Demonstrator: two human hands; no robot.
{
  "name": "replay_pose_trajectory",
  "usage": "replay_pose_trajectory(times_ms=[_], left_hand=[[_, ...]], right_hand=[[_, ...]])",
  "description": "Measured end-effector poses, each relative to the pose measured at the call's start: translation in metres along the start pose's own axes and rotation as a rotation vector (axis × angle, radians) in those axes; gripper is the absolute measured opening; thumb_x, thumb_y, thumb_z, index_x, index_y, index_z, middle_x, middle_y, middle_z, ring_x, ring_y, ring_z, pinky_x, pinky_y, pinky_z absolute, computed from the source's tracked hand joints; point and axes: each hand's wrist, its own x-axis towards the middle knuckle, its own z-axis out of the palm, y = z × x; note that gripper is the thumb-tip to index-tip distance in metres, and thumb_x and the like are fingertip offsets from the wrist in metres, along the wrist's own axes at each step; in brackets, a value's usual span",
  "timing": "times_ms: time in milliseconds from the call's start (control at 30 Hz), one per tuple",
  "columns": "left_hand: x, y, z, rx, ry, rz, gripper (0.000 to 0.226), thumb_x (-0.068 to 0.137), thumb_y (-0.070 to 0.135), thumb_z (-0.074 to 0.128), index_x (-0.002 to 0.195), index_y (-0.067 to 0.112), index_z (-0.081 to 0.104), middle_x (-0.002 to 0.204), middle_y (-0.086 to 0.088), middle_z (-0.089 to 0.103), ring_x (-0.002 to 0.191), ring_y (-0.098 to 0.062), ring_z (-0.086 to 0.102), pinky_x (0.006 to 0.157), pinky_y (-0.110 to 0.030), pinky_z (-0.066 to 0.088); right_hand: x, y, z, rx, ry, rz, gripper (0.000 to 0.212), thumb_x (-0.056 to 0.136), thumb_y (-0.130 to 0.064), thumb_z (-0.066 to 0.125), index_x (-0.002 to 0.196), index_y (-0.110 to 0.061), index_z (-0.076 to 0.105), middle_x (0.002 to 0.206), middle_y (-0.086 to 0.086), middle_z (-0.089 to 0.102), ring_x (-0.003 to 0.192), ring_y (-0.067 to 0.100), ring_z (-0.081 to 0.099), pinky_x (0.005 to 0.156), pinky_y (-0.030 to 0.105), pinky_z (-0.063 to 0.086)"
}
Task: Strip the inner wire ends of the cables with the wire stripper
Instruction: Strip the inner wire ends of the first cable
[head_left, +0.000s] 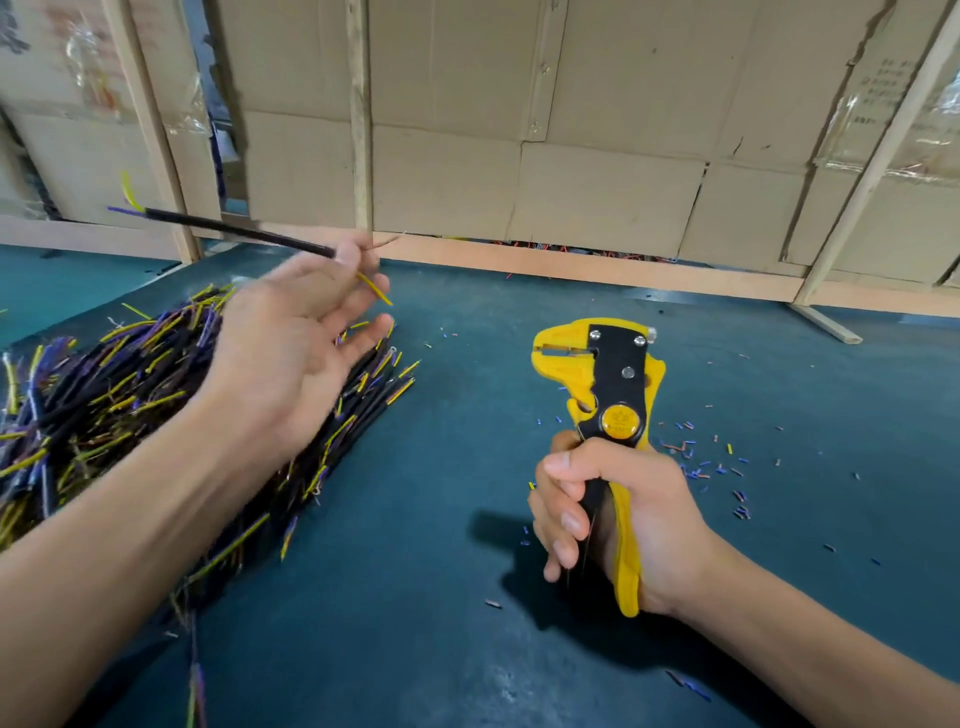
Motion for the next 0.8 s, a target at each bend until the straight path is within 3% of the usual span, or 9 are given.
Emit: replay_pose_trajectory(times_ms=[100, 300, 433, 533, 600, 800], left_hand=[[-0.012, -0.020, 0.018, -0.013, -0.129, -0.098, 0.013, 0.094, 0.027, 0.061, 0.102, 0.020, 0.069, 0.103, 0.008, 0.068, 0.095, -0.013, 0.065, 0.088, -0.033, 0.051], [-0.025, -0.045, 0.031, -0.093, -0.166, -0.169, 0.027, 0.089, 0.022, 0.064, 0.110, 0.004, 0.067, 0.097, 0.002, 0.070, 0.076, -0.011, 0.065, 0.070, -0.024, 0.054], [-0.024, -0.045, 0.030, -0.099, -0.168, -0.139, 0.016, 0.092, 0.020, 0.063, 0.095, 0.004, 0.063, 0.101, 0.003, 0.070, 0.071, -0.012, 0.060, 0.065, -0.025, 0.051], [-0.025, -0.044, 0.030, -0.091, -0.179, -0.138, 0.021, 0.092, 0.022, 0.064, 0.106, 0.006, 0.066, 0.088, 0.002, 0.067, 0.071, -0.012, 0.059, 0.066, -0.026, 0.052], [-0.026, -0.044, 0.031, -0.098, -0.192, -0.133, 0.015, 0.092, 0.019, 0.064, 0.100, 0.013, 0.075, 0.081, -0.001, 0.063, 0.069, -0.012, 0.058, 0.065, -0.026, 0.051], [-0.030, -0.046, 0.035, -0.113, -0.206, -0.139, 0.024, 0.084, 0.010, 0.070, 0.107, 0.013, 0.077, 0.069, -0.005, 0.059, 0.065, -0.014, 0.055, 0.060, -0.025, 0.048]], right_hand=[[-0.001, 0.000, 0.000, 0.006, -0.021, 0.016, 0.027, 0.062, -0.023, 0.071, 0.056, -0.011, 0.047, 0.048, 0.009, 0.041, 0.039, 0.025, 0.043, 0.048, 0.035, 0.050], [-0.001, 0.000, -0.001, 0.018, -0.060, 0.016, 0.025, 0.067, -0.022, 0.071, 0.058, -0.009, 0.051, 0.050, 0.011, 0.044, 0.041, 0.027, 0.046, 0.050, 0.038, 0.052], [0.000, -0.001, -0.003, 0.019, -0.124, 0.029, 0.024, 0.070, -0.021, 0.069, 0.059, -0.007, 0.053, 0.053, 0.013, 0.046, 0.044, 0.028, 0.050, 0.053, 0.040, 0.053], [0.001, 0.000, -0.005, 0.051, -0.184, 0.025, 0.019, 0.077, -0.016, 0.067, 0.070, -0.003, 0.056, 0.061, 0.017, 0.051, 0.053, 0.032, 0.056, 0.063, 0.048, 0.056], [0.001, 0.001, -0.005, 0.079, -0.216, 0.026, 0.017, 0.081, -0.015, 0.066, 0.077, -0.001, 0.056, 0.067, 0.018, 0.054, 0.058, 0.034, 0.059, 0.068, 0.053, 0.055], [0.002, 0.002, -0.006, 0.069, -0.242, 0.019, 0.015, 0.083, -0.014, 0.065, 0.078, -0.002, 0.057, 0.069, 0.017, 0.054, 0.062, 0.033, 0.059, 0.072, 0.053, 0.056]])
